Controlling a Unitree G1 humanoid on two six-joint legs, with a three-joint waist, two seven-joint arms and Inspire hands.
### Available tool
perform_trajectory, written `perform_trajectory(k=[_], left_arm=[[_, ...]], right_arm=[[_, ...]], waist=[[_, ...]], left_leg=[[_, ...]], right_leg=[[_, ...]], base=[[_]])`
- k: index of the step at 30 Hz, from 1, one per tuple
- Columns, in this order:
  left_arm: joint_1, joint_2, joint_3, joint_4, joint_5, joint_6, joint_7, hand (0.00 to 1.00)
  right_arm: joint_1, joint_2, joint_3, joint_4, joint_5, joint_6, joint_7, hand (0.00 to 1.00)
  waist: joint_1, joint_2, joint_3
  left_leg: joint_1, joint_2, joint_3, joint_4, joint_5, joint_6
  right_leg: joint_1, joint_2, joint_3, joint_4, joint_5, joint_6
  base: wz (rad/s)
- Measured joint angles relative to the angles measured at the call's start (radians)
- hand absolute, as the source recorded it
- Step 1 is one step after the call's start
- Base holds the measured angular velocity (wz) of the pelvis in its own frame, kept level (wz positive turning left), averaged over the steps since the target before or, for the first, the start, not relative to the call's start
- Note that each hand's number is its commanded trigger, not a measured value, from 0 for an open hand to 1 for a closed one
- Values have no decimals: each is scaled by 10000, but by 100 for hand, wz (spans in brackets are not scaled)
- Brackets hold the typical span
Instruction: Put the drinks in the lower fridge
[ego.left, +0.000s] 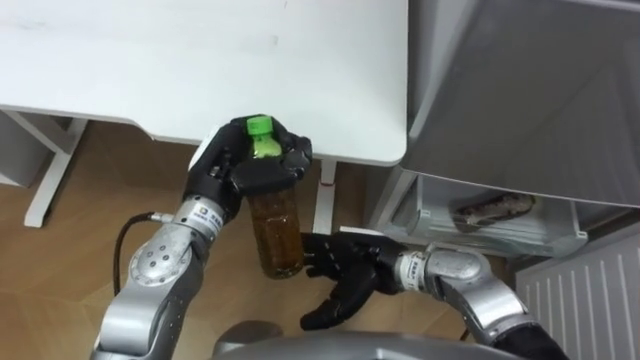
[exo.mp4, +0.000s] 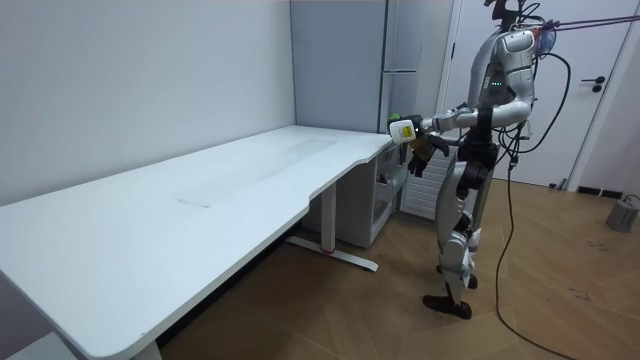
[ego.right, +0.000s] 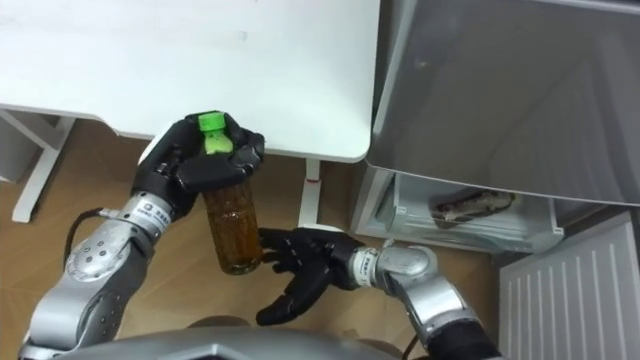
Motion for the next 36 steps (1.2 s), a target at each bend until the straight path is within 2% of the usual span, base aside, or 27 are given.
perform_trajectory(k=[4,15,21,24,26,27,28,29,31,32,36], left_arm=[[-3,0,-374,0,0,-286,-39,100],[-1,104,-1215,12,100,-291,-405,100],[-2,91,-1321,12,77,-291,-712,100],[-2,90,-1356,16,71,-291,-854,100],[-2,93,-1419,48,-52,-293,-906,100],[-2,104,-1419,93,-163,-293,-911,100],[-17,106,-1420,145,-265,-296,-941,100],[-40,105,-1420,193,-291,-298,-990,100],[-146,104,-1443,397,-299,-299,-1238,100],[-168,104,-1444,450,-298,-299,-1313,100],[-239,107,-1462,633,-298,-299,-1571,100]], right_arm=[[-1,22,-2,-6,619,-26,173,0],[18,99,6,27,2015,-27,198,0],[77,96,10,62,2860,-21,127,0],[99,95,21,69,3014,-22,127,0],[101,68,111,99,3338,-19,82,0],[103,40,203,98,3409,-19,46,8],[103,38,223,97,3473,-19,17,49],[105,37,237,98,3538,-17,-17,63],[153,27,318,97,3826,-13,-231,63],[163,21,324,97,3897,-13,-282,100],[251,-14,418,98,4202,-14,-466,100]], waist=[[-25,-7,-2],[-267,10,7],[-318,170,49],[-337,265,20],[-438,295,44],[-497,323,58],[-521,331,56],[-528,327,58],[-546,302,59],[-544,297,60],[-512,243,51]], left_leg=[[-5,-1,47,-32,-1,2],[0,5,33,-44,3,7],[4,0,34,6,3,7],[30,-1,40,-25,3,7],[113,-2,42,-40,3,7],[127,-5,49,-66,1,8],[138,-4,50,-89,0,9],[144,-4,50,-104,1,9],[156,-1,57,-121,2,8],[156,-1,64,-121,2,8],[185,1,96,-121,2,9]], right_leg=[[-44,-10,45,24,1,-1],[-46,-4,19,-4,0,-1],[-36,-9,23,-6,1,-1],[-22,-9,22,-6,0,-1],[47,-9,22,-8,0,0],[76,-10,29,-8,-1,1],[77,-9,29,-8,-1,2],[76,-8,30,-8,-1,2],[77,-4,46,-7,-1,2],[76,-4,57,-7,-1,2],[89,-7,85,-10,-1,2]], base=[[-2],[0],[0],[0],[0],[0],[0],[0],[0],[0],[0]])
